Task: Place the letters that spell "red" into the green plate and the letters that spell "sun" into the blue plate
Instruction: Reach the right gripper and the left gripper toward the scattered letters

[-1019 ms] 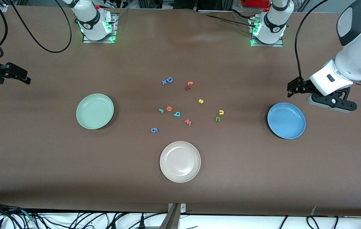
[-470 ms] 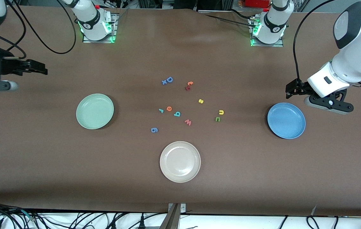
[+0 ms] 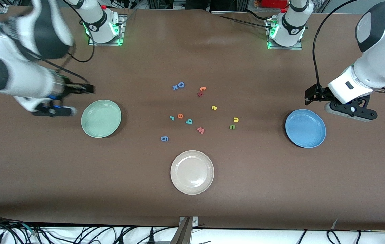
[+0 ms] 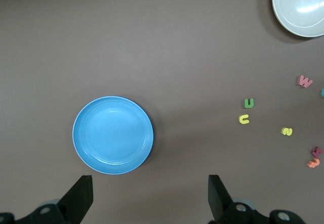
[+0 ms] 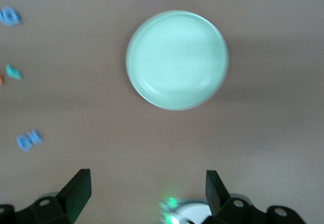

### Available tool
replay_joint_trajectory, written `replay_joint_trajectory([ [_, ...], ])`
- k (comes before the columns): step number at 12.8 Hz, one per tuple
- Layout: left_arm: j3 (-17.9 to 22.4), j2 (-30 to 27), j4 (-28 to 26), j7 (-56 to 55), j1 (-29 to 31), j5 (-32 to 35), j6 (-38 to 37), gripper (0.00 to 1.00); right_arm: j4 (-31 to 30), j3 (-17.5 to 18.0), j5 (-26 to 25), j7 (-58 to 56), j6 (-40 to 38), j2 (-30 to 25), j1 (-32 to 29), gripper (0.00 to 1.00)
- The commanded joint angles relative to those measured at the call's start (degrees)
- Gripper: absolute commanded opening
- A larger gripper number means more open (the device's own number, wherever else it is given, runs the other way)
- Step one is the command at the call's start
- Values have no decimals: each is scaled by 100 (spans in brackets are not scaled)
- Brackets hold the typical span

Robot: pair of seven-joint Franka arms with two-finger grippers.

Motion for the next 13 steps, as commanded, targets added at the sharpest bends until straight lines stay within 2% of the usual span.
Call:
replay_joint_trajectory([
  [1,24,-143,-138,61,-22,104,65,100,114,-60,33,1308,733,522,697,100],
  [4,24,-116,-164,61,-39,113,56,100,132,-69,33,2951,1822,1146,1366,100],
  [6,6,-73,-496,61,-153,87,126,100,167,-69,33,4066,2509,1515,1779,100],
  [8,6,-46,-935,18,-250,69,633,100,176,-60,42,5419,2888,1788,2096,100],
  [10,-20,6,-1331,-27,-372,-18,1231,100,272,-60,85,6580,3589,2148,2421,100],
  [13,-47,190,-1701,-166,-522,-387,1917,100,938,-69,77,7901,3953,2859,2624,100],
])
